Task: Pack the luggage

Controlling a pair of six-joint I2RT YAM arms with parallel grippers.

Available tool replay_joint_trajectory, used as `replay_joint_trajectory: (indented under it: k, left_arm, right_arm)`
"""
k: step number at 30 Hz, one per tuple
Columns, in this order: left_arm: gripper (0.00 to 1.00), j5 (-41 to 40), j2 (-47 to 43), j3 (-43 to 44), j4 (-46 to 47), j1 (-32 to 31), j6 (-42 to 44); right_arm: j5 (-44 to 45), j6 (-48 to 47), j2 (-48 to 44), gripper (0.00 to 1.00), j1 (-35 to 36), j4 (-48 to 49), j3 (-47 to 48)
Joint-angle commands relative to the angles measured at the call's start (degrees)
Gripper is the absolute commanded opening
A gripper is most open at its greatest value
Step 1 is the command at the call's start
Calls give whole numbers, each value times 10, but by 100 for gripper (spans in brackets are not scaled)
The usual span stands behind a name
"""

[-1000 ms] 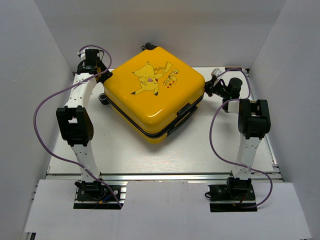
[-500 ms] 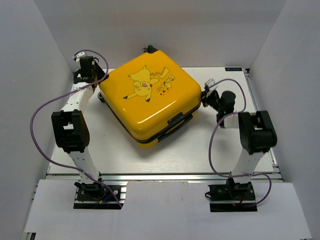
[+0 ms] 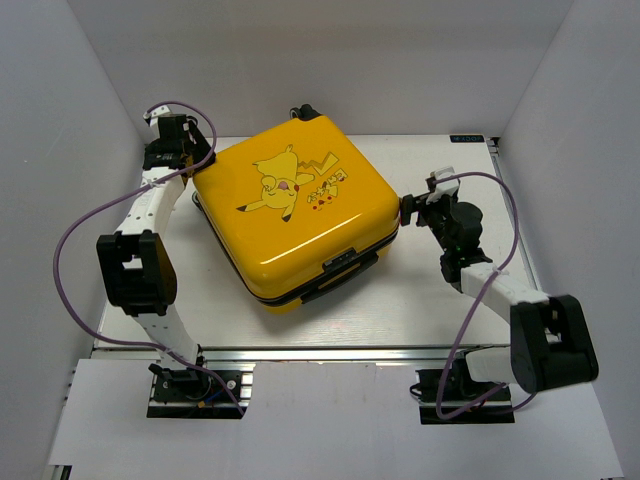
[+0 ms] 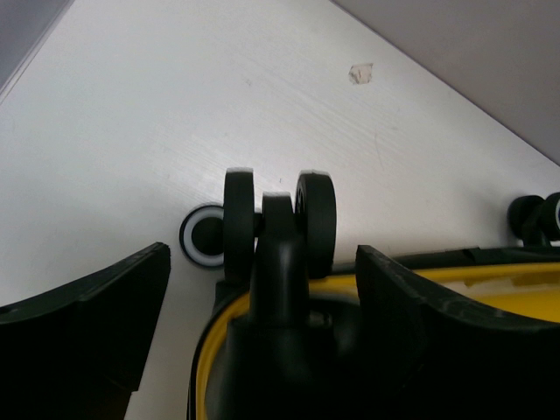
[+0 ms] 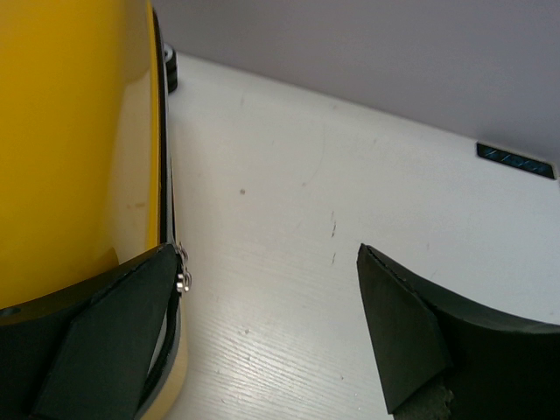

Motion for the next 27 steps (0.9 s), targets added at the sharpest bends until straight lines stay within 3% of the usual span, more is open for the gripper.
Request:
replay_joint_trajectory:
  k: [1, 9, 12, 16, 22, 27]
  left_arm:
    - [98, -12, -86, 8, -87, -20, 0]
    - [98, -11, -165, 122, -255, -20, -21]
    - [98, -4, -218, 125, -306, -20, -31]
    - [98, -53, -309, 71, -355, -20, -46]
    - [98, -97, -405, 29, -417, -20, -38]
    - [98, -137, -429, 15, -458, -20, -36]
  right_arm:
    - [106, 53, -66, 89, 13, -50, 40]
    - [266, 157, -187, 89, 11, -291, 128]
    - [275, 158, -202, 89, 11, -393, 177]
    - [282, 173, -221, 89, 13, -494, 207]
    - [285, 209, -274, 89, 13, -550, 207]
    - [289, 208, -304, 89, 12, -561, 192]
